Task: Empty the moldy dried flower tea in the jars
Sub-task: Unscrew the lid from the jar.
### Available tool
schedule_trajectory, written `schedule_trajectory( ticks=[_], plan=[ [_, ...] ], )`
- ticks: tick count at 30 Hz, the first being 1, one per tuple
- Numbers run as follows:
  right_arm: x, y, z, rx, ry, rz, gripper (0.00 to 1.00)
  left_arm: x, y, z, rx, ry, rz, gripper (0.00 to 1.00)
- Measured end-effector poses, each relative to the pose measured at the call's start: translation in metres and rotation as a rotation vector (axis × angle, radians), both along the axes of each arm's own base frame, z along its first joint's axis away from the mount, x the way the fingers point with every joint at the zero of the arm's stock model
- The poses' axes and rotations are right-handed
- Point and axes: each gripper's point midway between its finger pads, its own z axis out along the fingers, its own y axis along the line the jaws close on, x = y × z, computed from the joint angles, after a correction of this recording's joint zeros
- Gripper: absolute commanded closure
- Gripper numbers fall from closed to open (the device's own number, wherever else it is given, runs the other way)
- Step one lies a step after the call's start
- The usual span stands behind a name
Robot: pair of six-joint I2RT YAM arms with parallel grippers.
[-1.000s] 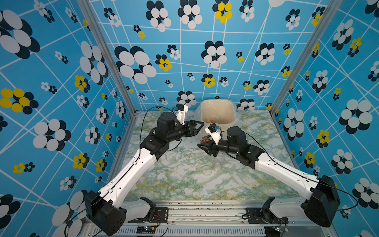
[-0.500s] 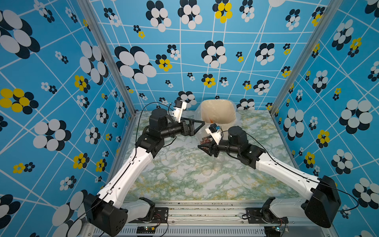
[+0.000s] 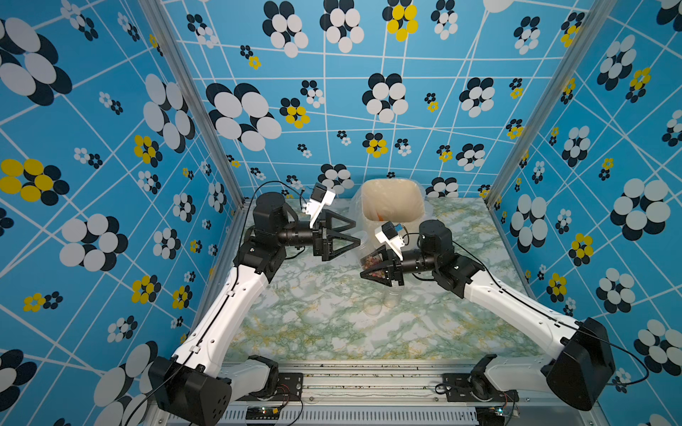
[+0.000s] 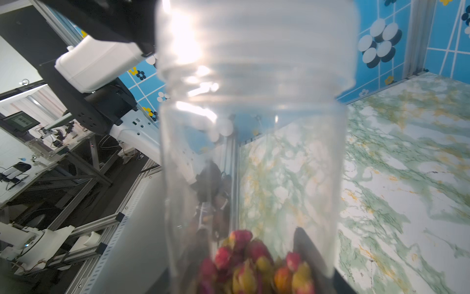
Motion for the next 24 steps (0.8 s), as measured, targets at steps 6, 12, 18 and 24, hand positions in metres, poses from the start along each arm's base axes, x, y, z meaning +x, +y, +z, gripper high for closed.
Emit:
schedule_trajectory(
  ticks=[6, 12, 18, 24],
  plan=[
    [-0.005, 0.000, 0.000, 0.006, 0.008, 0.032, 1.00, 0.003, -0.003, -0.010, 0.007, 0.033, -0.032, 0.04],
    [-0.004, 0.002, 0.000, 0.006, 0.010, 0.033, 1.00, 0.004, -0.003, -0.014, 0.015, 0.028, -0.029, 0.06],
    [-0.003, 0.002, 0.003, 0.009, 0.006, 0.034, 1.00, 0.007, -0.003, -0.021, 0.033, 0.034, -0.010, 0.14],
    [-0.003, 0.002, 0.003, 0.009, 0.011, 0.035, 1.00, 0.008, -0.003, -0.024, 0.042, 0.038, 0.001, 0.28]
  ],
)
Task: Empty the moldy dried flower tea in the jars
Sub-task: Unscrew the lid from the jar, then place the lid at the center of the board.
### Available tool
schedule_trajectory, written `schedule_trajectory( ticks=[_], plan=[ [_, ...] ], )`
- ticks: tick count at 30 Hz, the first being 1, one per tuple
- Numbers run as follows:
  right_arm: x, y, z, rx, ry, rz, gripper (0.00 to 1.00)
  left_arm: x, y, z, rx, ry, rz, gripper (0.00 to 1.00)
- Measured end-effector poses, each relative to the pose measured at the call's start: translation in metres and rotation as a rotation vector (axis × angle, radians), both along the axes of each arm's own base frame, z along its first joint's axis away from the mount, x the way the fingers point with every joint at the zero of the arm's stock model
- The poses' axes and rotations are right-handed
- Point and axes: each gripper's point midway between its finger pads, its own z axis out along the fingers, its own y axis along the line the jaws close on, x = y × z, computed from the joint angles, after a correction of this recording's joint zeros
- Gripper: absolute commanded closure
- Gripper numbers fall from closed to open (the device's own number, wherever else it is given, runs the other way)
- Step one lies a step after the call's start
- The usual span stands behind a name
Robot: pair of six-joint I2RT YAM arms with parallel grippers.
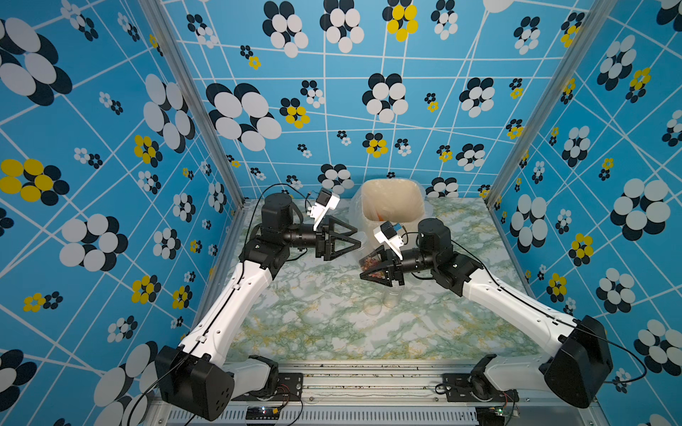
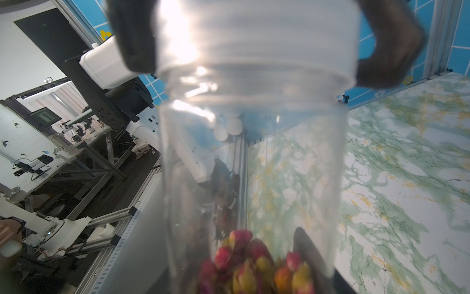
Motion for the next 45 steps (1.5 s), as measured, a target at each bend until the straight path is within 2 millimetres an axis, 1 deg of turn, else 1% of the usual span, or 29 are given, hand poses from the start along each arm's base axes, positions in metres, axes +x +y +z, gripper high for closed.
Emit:
schedule_trajectory(
  ticks=[2, 4, 6, 7, 8, 10, 14, 16, 21, 25, 27, 31, 35, 38, 40, 42, 45],
  plan=[
    [0.000, 0.000, 0.000, -0.001, 0.004, -0.002, 1.00, 0.000, 0.000, 0.000, 0.001, -0.001, 0.002, 0.34],
    [0.001, 0.000, -0.002, -0.006, 0.009, -0.007, 1.00, 0.000, -0.001, 0.000, 0.002, 0.004, 0.002, 0.36],
    [0.003, -0.001, -0.003, -0.012, 0.013, -0.016, 1.00, 0.002, -0.002, -0.001, 0.006, 0.009, 0.014, 0.40],
    [0.005, -0.001, -0.004, -0.021, 0.017, -0.027, 1.00, 0.003, -0.002, -0.003, 0.011, 0.015, 0.025, 0.42],
    [0.007, -0.002, -0.006, -0.028, 0.016, -0.040, 1.00, 0.005, -0.002, -0.004, 0.016, 0.021, 0.039, 0.43],
    [0.015, -0.003, -0.010, -0.053, 0.007, -0.090, 1.00, 0.013, -0.003, -0.008, 0.036, 0.045, 0.095, 0.48],
    [0.039, -0.006, -0.018, -0.106, -0.073, -0.237, 1.00, 0.032, -0.006, -0.014, 0.082, 0.108, 0.266, 0.48],
    [0.050, -0.009, -0.020, -0.137, -0.135, -0.328, 1.00, 0.040, -0.008, -0.013, 0.109, 0.132, 0.380, 0.48],
    [0.067, -0.014, -0.017, -0.192, -0.323, -0.551, 1.00, 0.048, -0.008, -0.006, 0.134, 0.191, 0.573, 0.48],
    [0.082, -0.024, -0.027, -0.270, -0.439, -0.708, 1.00, 0.061, 0.003, -0.005, 0.129, 0.233, 0.704, 0.48],
    [0.087, -0.030, -0.029, -0.310, -0.484, -0.764, 1.00, 0.066, 0.009, -0.008, 0.130, 0.257, 0.754, 0.48],
    [0.093, -0.035, -0.023, -0.329, -0.546, -0.832, 1.00, 0.070, 0.013, -0.010, 0.124, 0.280, 0.789, 0.48],
    [0.091, -0.039, -0.024, -0.325, -0.557, -0.842, 1.00, 0.073, 0.018, -0.013, 0.139, 0.275, 0.810, 0.48],
    [0.087, -0.043, -0.021, -0.315, -0.561, -0.837, 1.00, 0.076, 0.027, -0.021, 0.181, 0.257, 0.841, 0.48],
    [0.083, -0.045, -0.014, -0.294, -0.566, -0.832, 1.00, 0.073, 0.033, -0.033, 0.213, 0.249, 0.859, 0.48],
    [0.079, -0.045, -0.007, -0.274, -0.568, -0.822, 1.00, 0.067, 0.040, -0.053, 0.255, 0.251, 0.874, 0.49],
    [0.073, -0.046, -0.001, -0.258, -0.566, -0.799, 1.00, 0.057, 0.048, -0.089, 0.324, 0.261, 0.898, 0.50]
  ],
)
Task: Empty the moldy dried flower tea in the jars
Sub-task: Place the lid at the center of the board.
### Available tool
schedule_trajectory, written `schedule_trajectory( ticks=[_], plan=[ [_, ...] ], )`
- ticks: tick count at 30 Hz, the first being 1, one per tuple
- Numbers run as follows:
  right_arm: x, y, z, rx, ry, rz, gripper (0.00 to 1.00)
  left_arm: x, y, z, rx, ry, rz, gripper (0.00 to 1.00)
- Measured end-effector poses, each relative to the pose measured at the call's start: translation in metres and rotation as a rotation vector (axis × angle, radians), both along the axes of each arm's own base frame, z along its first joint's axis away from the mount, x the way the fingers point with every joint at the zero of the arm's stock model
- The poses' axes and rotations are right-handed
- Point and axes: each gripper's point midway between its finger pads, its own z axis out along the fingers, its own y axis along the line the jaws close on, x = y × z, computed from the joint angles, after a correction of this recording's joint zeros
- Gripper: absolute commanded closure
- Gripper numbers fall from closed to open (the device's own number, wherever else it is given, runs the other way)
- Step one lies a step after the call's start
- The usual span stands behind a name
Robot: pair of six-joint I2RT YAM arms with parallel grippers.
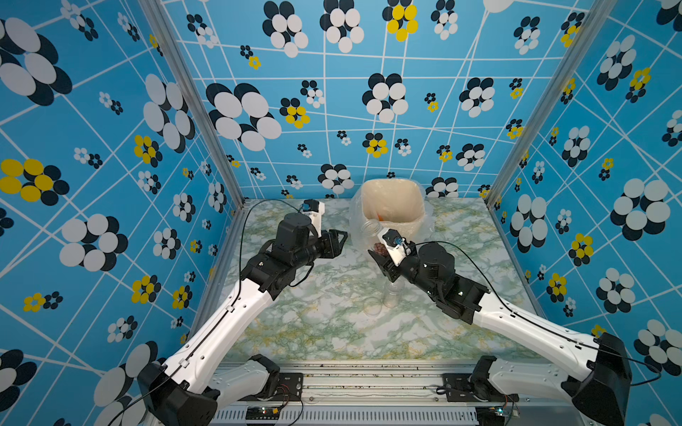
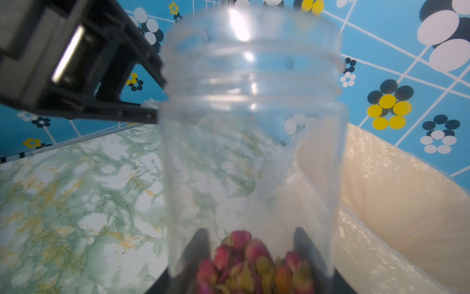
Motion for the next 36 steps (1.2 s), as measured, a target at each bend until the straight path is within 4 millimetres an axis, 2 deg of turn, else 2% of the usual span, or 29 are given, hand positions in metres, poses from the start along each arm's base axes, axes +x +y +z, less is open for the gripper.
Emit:
schedule_trajectory(
  ticks=[5, 14, 22, 28, 36],
  plan=[
    [-0.005, 0.001, 0.001, -0.007, 0.024, 0.034, 1.00, -0.017, 0.010, -0.074, 0.120, 0.087, 0.020, 0.50],
    [-0.005, -0.004, 0.001, -0.016, 0.065, 0.041, 1.00, -0.039, 0.019, -0.167, 0.215, 0.183, 0.022, 0.51],
    [-0.005, -0.008, 0.007, -0.011, 0.082, 0.039, 1.00, -0.045, 0.007, -0.202, 0.239, 0.216, -0.007, 0.50],
    [-0.005, -0.013, 0.004, -0.027, 0.111, 0.027, 1.00, -0.055, 0.002, -0.228, 0.277, 0.260, -0.019, 0.47],
    [-0.001, -0.026, 0.010, -0.027, 0.143, -0.009, 1.00, -0.070, -0.002, -0.249, 0.324, 0.288, -0.040, 0.39]
  ],
)
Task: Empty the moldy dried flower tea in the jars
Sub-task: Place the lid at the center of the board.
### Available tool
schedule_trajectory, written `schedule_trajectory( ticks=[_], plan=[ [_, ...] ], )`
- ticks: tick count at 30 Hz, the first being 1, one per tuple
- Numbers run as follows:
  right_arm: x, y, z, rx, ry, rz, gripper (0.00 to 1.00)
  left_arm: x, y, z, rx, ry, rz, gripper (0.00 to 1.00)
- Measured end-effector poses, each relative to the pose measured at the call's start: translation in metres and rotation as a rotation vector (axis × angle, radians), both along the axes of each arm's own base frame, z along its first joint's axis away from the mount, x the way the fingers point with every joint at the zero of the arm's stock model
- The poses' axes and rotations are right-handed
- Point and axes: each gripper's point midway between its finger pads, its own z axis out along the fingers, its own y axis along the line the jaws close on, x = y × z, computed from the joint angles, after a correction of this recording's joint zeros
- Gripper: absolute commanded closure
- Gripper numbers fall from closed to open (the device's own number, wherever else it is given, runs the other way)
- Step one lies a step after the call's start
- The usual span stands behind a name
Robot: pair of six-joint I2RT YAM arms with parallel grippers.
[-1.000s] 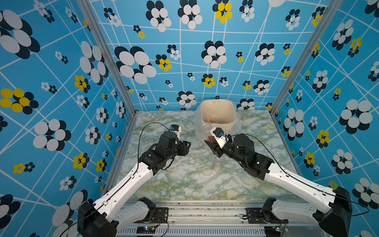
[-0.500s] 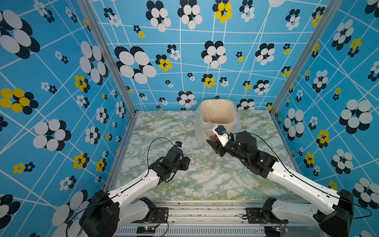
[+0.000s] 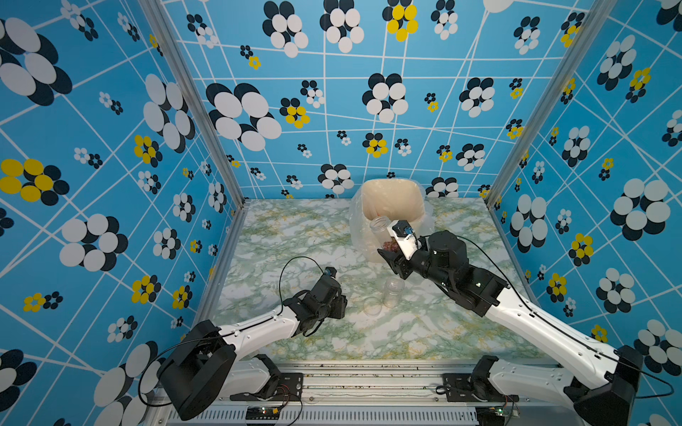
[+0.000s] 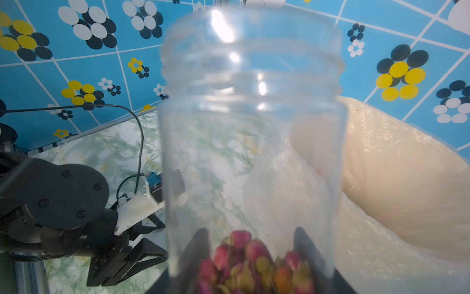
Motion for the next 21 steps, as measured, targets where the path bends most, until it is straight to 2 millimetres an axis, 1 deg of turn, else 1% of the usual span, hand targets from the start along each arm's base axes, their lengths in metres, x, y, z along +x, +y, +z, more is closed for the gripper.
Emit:
schedule_trajectory(
  ticks=[7, 11, 14, 17, 21],
  plan=[
    [0.001, -0.006, 0.005, 0.002, 0.003, -0.012, 1.00, -0.005, 0.005, -0.010, 0.024, 0.017, 0.008, 0.31],
    [0.001, -0.009, 0.001, -0.012, 0.018, -0.016, 1.00, -0.005, 0.006, -0.011, 0.027, 0.020, 0.010, 0.25],
    [0.001, -0.012, 0.001, -0.022, 0.027, -0.023, 1.00, -0.007, 0.008, -0.010, 0.030, 0.025, 0.011, 0.20],
    [0.004, -0.017, 0.010, -0.028, 0.022, -0.038, 1.00, -0.007, 0.008, 0.004, 0.003, -0.001, 0.013, 0.14],
    [0.011, -0.026, 0.030, -0.059, -0.009, -0.073, 1.00, -0.005, 0.005, 0.028, -0.052, -0.059, 0.010, 0.10]
  ],
)
